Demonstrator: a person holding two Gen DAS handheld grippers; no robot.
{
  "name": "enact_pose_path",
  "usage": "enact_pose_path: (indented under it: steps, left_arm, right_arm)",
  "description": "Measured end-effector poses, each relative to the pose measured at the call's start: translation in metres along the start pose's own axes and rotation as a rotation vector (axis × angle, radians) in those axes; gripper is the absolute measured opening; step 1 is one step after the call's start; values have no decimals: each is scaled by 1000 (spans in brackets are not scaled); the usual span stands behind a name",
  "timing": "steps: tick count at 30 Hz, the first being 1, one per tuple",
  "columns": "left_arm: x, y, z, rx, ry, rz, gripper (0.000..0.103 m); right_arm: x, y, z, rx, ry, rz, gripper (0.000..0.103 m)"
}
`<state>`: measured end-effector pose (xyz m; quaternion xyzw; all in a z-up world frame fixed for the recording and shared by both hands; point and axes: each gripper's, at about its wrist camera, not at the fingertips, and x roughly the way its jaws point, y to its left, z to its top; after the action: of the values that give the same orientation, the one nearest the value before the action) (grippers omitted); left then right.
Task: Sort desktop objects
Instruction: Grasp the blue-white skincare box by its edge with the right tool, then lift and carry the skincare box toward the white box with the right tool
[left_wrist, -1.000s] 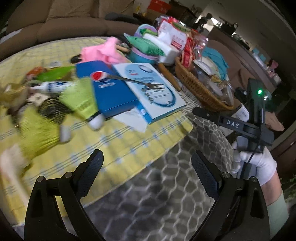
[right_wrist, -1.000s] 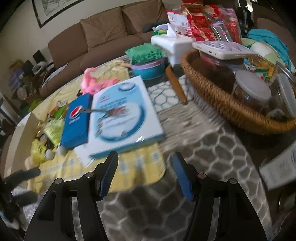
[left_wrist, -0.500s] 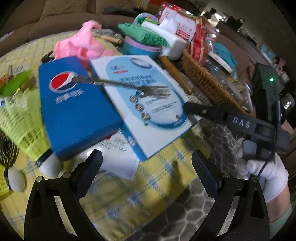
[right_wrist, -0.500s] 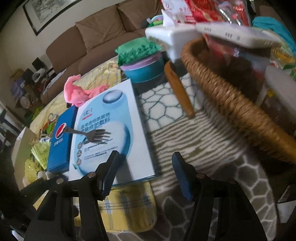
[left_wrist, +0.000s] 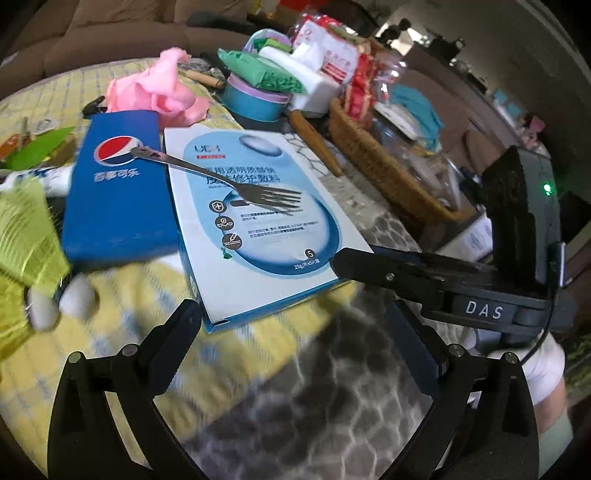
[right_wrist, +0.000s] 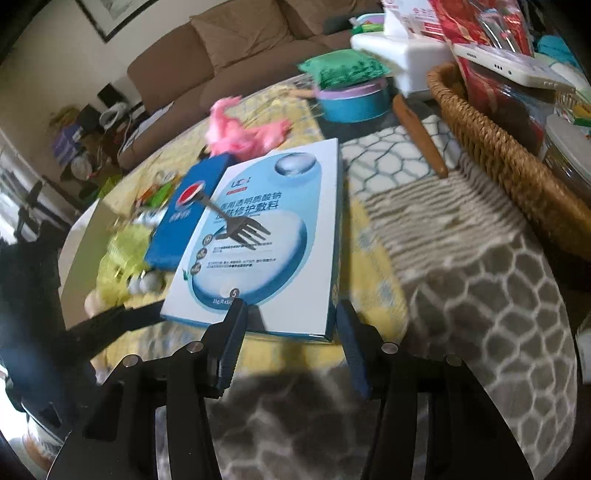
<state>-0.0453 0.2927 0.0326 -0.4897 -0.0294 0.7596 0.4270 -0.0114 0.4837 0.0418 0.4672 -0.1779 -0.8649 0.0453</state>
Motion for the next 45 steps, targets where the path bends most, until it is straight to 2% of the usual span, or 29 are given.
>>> enact_pose_path:
  steps: [11, 15, 17, 19, 23, 26, 28, 29, 30, 31, 33, 36, 40, 45]
  left_arm:
    - [-66, -3, -51, 23, 5, -26, 100]
    - [-80, -1, -76, 47, 64, -66, 99]
    - [-85, 2, -87, 68, 81, -56, 99]
    - [-92, 9, -92, 69, 68, -7, 99]
    - [-93, 36, -81, -47, 25, 3, 99]
    - [-77, 42, -69, -64, 8, 25, 99]
    - [-66, 40, -64, -66, 21, 15, 96]
    - [-62, 39, -64, -65, 27, 4, 94]
    - [-55, 36, -64, -63, 40, -20, 88]
    - [-51, 33, -64, -62, 51, -27, 89]
    - [-48, 26, -67, -40, 43, 7, 89]
    - [-54, 30, -70, -90, 34, -48, 89]
    - [-78, 24, -67, -87, -22, -79, 89]
    - [-109, 17, -54, -108, -82, -130, 90]
  right_arm:
    - [-14, 52, -62, -35, 98, 22, 55]
    - [-17, 57, -86, -37, 152, 59, 55]
    - [-21, 57, -94, -33, 167, 61, 55]
    - [-27, 53, -97, -24, 146, 25, 55]
    - [-28, 35, -86, 77, 73, 22, 55]
    - [-16, 21, -79, 153, 59, 29, 44]
    - [-4, 16, -75, 194, 74, 66, 33]
    - [1, 14, -75, 205, 79, 85, 33]
    - [4, 13, -73, 222, 74, 114, 32]
    - [6, 13, -73, 233, 74, 116, 34]
    - [5, 15, -72, 241, 69, 107, 34]
    - [-1, 17, -75, 257, 69, 102, 34]
    - [-27, 33, -70, 215, 1, 102, 34]
    - [-78, 78, -50, 75, -118, 35, 34]
